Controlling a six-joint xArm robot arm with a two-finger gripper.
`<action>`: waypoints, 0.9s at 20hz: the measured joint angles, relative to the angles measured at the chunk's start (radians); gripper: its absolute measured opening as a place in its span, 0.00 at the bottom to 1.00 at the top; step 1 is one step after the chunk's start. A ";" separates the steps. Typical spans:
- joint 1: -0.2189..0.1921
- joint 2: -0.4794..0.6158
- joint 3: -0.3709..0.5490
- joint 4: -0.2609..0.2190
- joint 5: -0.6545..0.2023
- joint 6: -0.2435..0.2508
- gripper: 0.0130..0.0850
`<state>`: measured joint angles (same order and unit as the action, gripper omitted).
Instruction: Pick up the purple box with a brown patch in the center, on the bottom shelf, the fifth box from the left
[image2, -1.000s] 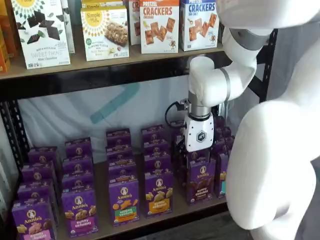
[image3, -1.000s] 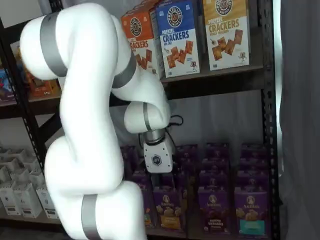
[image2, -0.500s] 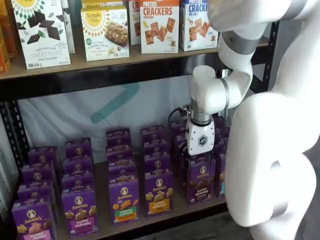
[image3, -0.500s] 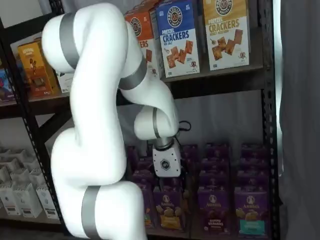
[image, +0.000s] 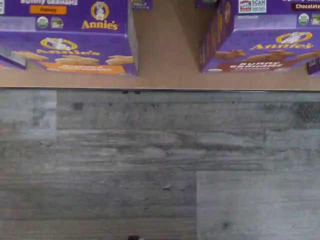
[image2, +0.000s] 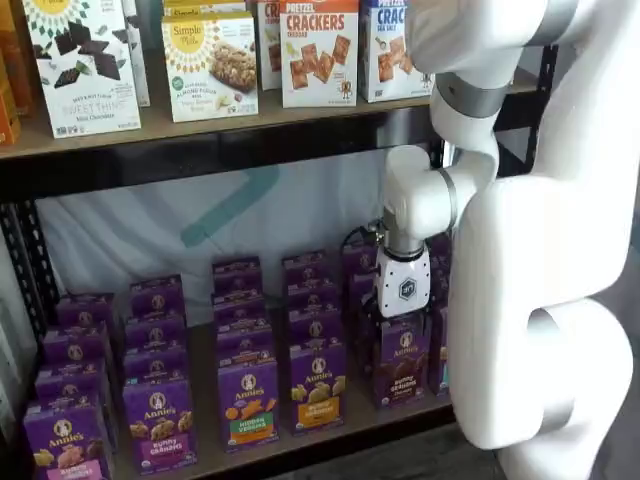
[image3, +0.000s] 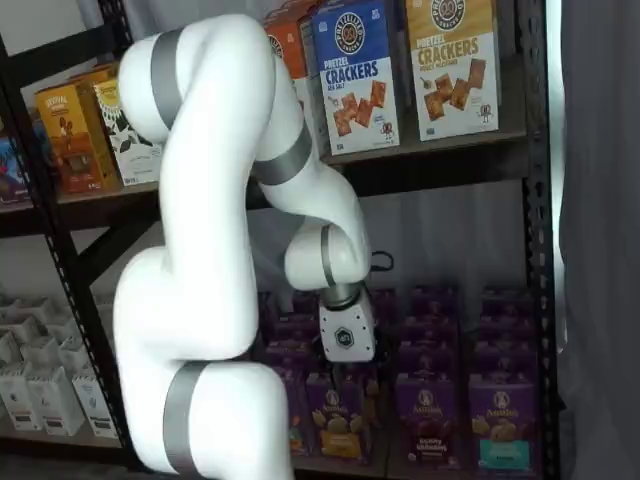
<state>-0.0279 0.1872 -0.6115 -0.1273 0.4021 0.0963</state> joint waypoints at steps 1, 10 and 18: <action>-0.005 0.017 -0.012 -0.006 -0.003 0.001 1.00; -0.031 0.131 -0.087 0.008 -0.065 -0.037 1.00; -0.060 0.230 -0.170 0.030 -0.120 -0.085 1.00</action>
<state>-0.0877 0.4169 -0.7815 -0.0969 0.2818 0.0110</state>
